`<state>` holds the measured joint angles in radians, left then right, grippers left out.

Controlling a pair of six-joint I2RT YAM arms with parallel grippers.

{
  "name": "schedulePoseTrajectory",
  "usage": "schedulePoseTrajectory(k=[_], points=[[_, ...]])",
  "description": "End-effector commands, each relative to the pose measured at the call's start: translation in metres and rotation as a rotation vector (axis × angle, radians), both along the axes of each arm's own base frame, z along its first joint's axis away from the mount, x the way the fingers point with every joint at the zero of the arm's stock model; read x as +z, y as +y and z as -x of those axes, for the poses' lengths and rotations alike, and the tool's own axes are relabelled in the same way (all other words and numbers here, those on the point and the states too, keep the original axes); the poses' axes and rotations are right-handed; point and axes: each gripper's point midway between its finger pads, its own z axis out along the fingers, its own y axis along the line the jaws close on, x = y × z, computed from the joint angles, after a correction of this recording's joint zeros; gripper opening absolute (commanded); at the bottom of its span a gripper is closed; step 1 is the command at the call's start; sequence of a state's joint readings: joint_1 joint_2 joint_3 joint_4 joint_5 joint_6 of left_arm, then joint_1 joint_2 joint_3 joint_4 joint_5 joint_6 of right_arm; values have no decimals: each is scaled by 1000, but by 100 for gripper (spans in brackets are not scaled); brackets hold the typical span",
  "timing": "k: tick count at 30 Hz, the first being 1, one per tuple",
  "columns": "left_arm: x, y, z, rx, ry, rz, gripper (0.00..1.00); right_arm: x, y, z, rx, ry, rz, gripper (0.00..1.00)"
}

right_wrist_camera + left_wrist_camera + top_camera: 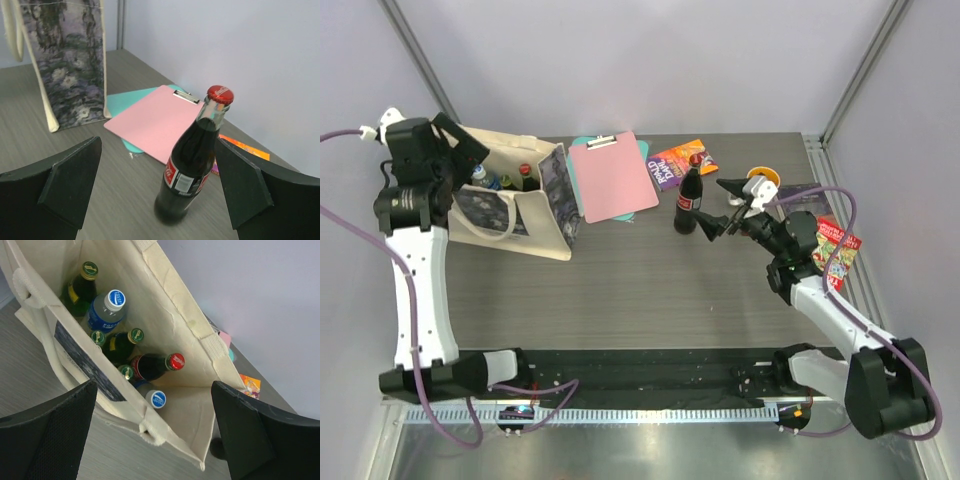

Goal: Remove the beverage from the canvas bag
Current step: Take out the drink from the canvas bag.

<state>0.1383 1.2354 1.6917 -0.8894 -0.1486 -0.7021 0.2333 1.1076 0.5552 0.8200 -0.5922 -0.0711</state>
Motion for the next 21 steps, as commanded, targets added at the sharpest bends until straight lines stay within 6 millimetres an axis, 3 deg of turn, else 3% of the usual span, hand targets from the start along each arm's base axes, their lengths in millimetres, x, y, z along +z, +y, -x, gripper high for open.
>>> schedulePoseTrajectory(k=[1,8,12,15,21], points=[[-1,14,-18,66,23,-19,95,-26,1,19,47,119,109,100],[-12,36,-48,168,57,-44,94,-42,-4,33,48,197,166,100],[-37,36,-62,165,140,-27,93,-47,-4,34,51,221,169,100],[-55,36,-58,165,191,-25,93,-48,-3,36,65,223,178,100],[-87,37,-26,169,256,-32,93,-46,6,50,163,239,220,98]])
